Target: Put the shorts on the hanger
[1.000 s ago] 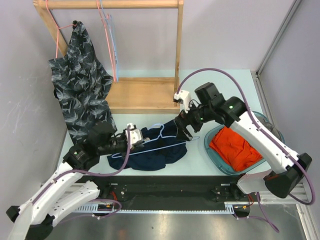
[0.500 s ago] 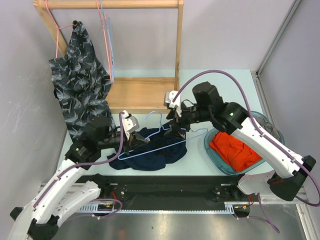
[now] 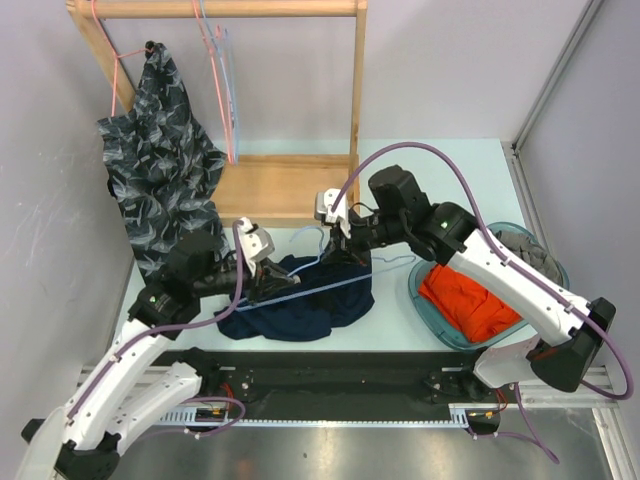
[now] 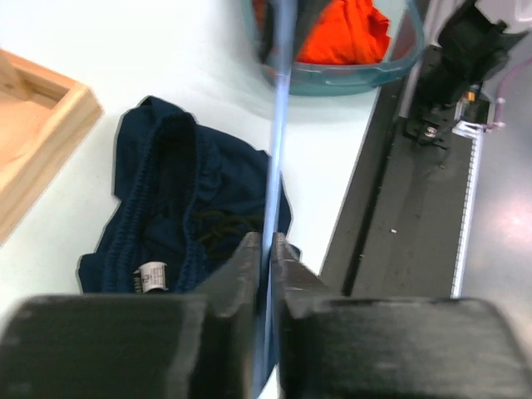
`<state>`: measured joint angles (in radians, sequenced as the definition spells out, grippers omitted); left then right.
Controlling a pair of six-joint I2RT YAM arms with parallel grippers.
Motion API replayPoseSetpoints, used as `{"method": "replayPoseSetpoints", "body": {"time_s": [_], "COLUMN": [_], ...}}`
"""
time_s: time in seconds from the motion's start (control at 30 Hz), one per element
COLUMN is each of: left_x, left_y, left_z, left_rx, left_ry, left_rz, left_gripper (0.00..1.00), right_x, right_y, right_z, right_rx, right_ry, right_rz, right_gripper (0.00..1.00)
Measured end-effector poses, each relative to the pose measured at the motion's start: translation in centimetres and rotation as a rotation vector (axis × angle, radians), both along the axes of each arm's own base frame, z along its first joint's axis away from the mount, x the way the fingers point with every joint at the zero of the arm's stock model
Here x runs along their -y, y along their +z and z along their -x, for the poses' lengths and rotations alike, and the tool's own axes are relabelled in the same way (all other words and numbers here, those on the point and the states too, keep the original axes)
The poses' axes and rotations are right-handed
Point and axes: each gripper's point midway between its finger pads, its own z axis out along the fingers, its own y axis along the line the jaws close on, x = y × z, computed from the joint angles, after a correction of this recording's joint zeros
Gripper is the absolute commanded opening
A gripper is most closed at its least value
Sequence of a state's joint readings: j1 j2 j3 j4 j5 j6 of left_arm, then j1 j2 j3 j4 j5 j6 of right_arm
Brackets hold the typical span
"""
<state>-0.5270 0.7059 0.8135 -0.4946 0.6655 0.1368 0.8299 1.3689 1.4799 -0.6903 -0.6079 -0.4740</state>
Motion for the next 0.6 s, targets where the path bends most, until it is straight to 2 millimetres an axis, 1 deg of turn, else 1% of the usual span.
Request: {"method": "replayPoseSetpoints", "body": {"time_s": [0.03,0.07,0.1,0.17,0.2,0.23,0.27,0.3,0.33,0.37,0.43,0.53,0.57,0.6], "left_x": [-0.1,-0.4,-0.8,-1.6,-2.5,-2.9,-3.7,-4.2,-4.8,-5.2,-6.0,-6.6,-6.8,-6.9], "left_y": [0.0,0.1,0.2,0.3,0.3,0.3,0.2,0.2,-0.1,-0.2,-0.7,-2.0,-2.7,-3.4], "left_z": [-0.2,-0.5,-0.9,-1.8,-2.5,-2.9,-3.4,-3.7,-4.1,-4.3,-4.7,-5.0,-4.9,-4.8], "left_rx": [-0.003,-0.012,-0.007,-0.018,-0.026,-0.024,-0.027,-0.03,-0.043,-0.045,-0.069,-0.106,-0.123,-0.14], "left_ry": [0.011,0.034,0.054,0.119,0.18,0.209,0.26,0.292,0.333,0.356,0.4,0.399,0.382,0.365], "left_rz": [0.002,0.008,0.009,0.015,0.015,0.011,0.0,-0.01,-0.033,-0.048,-0.102,-0.189,-0.22,-0.249], "left_gripper": [0.53,0.62,0.76,0.86,0.91,0.93,0.94,0.98,0.98,1.0,1.0,1.0,0.97,0.88], "right_x": [0.0,0.0,0.0,0.4,0.8,1.2,1.8,2.1,2.7,3.1,3.5,3.8,3.8,3.8], "right_y": [0.0,0.0,0.0,0.0,0.1,0.2,0.4,0.7,1.4,1.8,2.7,3.3,3.4,3.3], "right_z": [0.0,0.0,-0.1,-1.0,-1.9,-2.5,-3.6,-4.2,-5.3,-5.9,-6.5,-6.6,-6.6,-6.6], "right_rx": [0.002,0.01,0.019,0.045,0.06,0.073,0.092,0.113,0.15,0.179,0.239,0.304,0.324,0.336], "right_ry": [0.003,0.006,0.011,-0.005,-0.029,-0.042,-0.065,-0.075,-0.09,-0.094,-0.085,-0.035,-0.014,0.004], "right_rz": [0.0,0.0,0.0,0.003,0.004,0.005,0.011,0.013,0.018,0.023,0.03,0.058,0.072,0.082], "right_gripper": [0.0,0.0,0.0,0.0,0.0,0.0,0.0,0.0,0.0,0.0,0.0,0.0,0.0,0.0]}}
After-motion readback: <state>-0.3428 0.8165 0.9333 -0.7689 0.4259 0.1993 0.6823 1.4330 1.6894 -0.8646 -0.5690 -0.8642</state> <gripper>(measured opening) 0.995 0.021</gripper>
